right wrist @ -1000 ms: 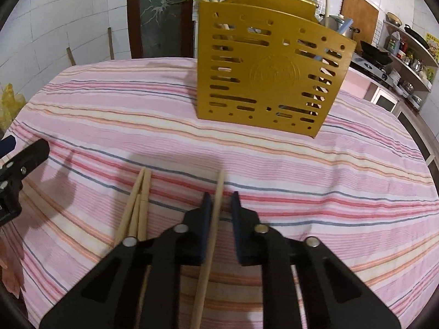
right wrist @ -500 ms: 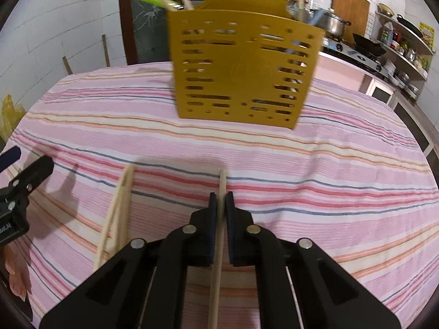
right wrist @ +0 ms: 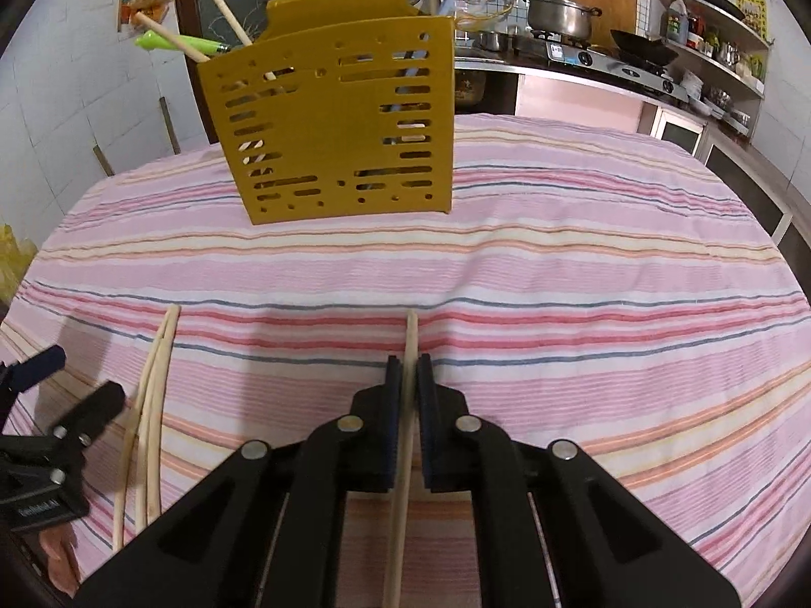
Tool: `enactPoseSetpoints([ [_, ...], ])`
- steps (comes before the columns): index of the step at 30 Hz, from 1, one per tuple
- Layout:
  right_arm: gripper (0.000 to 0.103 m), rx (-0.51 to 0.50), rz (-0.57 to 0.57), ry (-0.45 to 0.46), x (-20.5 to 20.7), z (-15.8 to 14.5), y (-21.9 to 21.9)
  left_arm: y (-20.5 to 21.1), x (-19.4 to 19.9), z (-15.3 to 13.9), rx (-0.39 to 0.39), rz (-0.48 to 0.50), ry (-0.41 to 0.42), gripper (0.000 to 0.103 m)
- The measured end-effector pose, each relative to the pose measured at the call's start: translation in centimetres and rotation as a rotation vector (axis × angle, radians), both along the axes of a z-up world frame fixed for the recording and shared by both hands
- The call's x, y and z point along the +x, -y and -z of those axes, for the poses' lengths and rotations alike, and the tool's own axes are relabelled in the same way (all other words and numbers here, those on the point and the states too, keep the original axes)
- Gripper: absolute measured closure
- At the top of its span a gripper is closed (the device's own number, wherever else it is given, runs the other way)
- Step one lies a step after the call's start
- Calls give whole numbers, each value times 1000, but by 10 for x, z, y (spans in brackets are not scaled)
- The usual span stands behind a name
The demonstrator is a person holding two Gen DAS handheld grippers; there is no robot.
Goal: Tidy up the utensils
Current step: 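Close the right tool on a wooden chopstick while the left tool grasps another chopstick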
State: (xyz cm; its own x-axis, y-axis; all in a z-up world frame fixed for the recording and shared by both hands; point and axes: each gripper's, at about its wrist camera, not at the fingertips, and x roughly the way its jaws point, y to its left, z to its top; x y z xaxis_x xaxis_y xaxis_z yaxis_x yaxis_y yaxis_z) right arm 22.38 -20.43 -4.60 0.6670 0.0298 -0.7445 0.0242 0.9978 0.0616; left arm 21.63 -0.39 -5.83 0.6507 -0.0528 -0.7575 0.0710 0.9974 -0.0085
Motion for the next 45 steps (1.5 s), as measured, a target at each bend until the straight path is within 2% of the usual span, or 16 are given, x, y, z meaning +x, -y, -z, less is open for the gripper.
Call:
enactPoseSetpoints([
  [7, 96, 12, -4, 6, 2, 1, 5, -11, 8, 10, 4, -54, -65, 5],
  [15, 96, 31, 1, 13, 0, 1, 7, 2, -5, 2, 24, -39, -9, 5],
  [19, 96, 33, 4, 13, -1, 1, 8, 11, -3, 7, 77, -27, -34, 5],
  [23, 96, 36, 10, 8, 0, 2, 9, 6, 1, 10, 55, -43, -66, 5],
  [28, 96, 38, 13, 5, 1, 3, 8, 11, 13, 11, 79, -56, -76, 7],
  [32, 96, 47, 16, 0, 3, 4, 10, 17, 21, 9, 75, -45, -71, 19],
  [35, 96, 49, 18, -3, 5, 5, 10, 24, 27, 7, 64, -33, -66, 36],
  [37, 96, 46, 19, -5, 5, 5, 10, 31, 29, 6, 59, -25, -66, 52],
  [40, 96, 40, 19, -12, 6, 6, 10, 39, 32, 5, 63, -14, -66, 65],
  [45, 96, 11, 31, -28, 13, 6, 5, 41, 29, 3, 39, -17, -85, 73],
])
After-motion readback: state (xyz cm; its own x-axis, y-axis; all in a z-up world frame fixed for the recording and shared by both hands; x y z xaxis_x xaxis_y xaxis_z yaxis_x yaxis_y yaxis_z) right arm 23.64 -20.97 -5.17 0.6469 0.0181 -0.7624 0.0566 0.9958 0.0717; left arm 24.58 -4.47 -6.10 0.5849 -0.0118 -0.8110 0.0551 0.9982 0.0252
